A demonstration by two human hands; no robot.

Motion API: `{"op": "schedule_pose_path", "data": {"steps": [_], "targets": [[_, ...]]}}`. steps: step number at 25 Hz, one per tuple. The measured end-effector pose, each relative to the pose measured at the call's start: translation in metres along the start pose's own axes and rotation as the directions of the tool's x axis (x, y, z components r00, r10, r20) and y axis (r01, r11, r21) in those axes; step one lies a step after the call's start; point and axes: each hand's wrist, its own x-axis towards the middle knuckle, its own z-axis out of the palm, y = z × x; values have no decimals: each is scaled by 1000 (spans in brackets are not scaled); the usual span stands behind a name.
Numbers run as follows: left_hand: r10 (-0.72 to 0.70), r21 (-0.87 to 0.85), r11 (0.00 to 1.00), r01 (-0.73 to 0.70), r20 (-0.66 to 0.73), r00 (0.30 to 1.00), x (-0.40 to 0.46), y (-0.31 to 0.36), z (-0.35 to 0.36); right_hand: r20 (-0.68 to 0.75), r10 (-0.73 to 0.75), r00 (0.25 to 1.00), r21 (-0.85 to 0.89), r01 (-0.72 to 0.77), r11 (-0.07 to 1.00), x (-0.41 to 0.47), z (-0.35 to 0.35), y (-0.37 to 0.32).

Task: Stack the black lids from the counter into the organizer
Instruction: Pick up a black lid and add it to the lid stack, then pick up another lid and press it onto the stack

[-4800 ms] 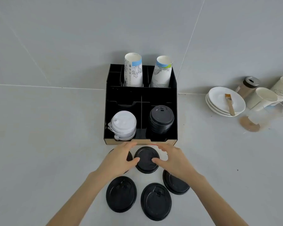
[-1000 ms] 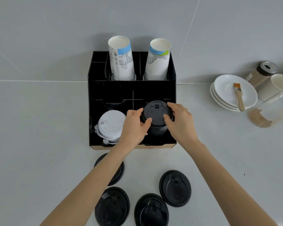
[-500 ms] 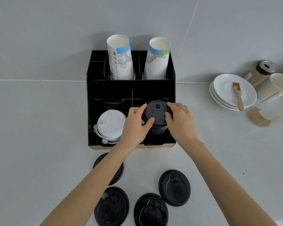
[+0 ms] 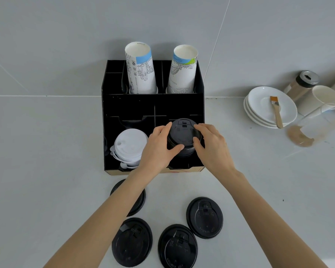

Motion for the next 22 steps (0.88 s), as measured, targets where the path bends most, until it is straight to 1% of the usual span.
{"op": "schedule_pose_path", "data": {"steps": [3,5,7,10,13,18,22], "targets": [[13,-23,1000,-14,-28,1000,-12,1,-3,0,-29,1000,63,29,998,-17,-4,3],[35,-41,998,-37,-40,999,-23,0,-3,9,-16,1000,91,15,996,-32,-8,9],[60,-47,997,-61,-19,998,-38,-2,1,22,3,1000,101,-5,995,-51,-10,17],[70,-49,997,-66,73,995,-61,-6,13,53,28,998,104,-33,994,-78,-11,32],[51,-28,999,-46,202,978,-82,-11,31,94,54,994,97,-63,993,-107,-9,47],[1,113,992,-49,389,921,-106,-14,59,199,69,978,80,-86,993,-144,-3,72],[-34,211,975,-72,463,886,-116,-14,71,293,63,954,37,-78,996,-162,6,84]]}}
